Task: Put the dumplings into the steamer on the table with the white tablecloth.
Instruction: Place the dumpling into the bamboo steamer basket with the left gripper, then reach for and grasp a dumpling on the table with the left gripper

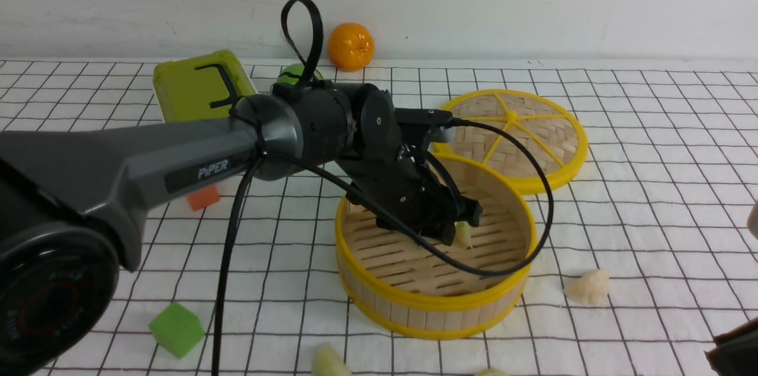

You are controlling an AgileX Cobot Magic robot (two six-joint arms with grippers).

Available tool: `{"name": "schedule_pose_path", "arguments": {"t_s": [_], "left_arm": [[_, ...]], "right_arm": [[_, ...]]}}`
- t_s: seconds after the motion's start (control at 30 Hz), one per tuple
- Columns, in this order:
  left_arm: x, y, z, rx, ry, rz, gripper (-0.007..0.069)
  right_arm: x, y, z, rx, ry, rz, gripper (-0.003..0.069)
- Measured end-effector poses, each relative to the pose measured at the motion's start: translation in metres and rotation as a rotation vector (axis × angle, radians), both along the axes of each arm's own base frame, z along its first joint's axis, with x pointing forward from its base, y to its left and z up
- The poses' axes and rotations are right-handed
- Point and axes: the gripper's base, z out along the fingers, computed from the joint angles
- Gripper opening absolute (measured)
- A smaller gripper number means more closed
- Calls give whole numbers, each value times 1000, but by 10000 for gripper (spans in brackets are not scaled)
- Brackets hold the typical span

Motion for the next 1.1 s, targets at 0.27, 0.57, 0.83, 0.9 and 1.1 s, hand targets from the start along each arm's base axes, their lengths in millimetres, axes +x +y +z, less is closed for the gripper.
{"name": "schedule_pose_path", "arguments": {"t_s": [0.27, 0.57, 0.83, 0.9, 1.1], "left_arm": [[-1, 3, 27, 36, -38, -39, 510], [-44, 44, 125, 227, 43, -32, 480], [-110, 97, 151, 263, 58, 89, 375], [-132, 111, 144, 239, 81, 127, 356], [-168, 128, 86, 120, 147, 246, 343]], "right_arm": [[-1, -1, -1, -16, 13, 7, 97], [-2, -1, -1, -21, 18, 9, 105], [-2, -1, -1, -21, 19, 9, 113], [-2, -1, -1, -21, 19, 9, 115], [0, -1, 0, -11, -6, 0, 123]]}}
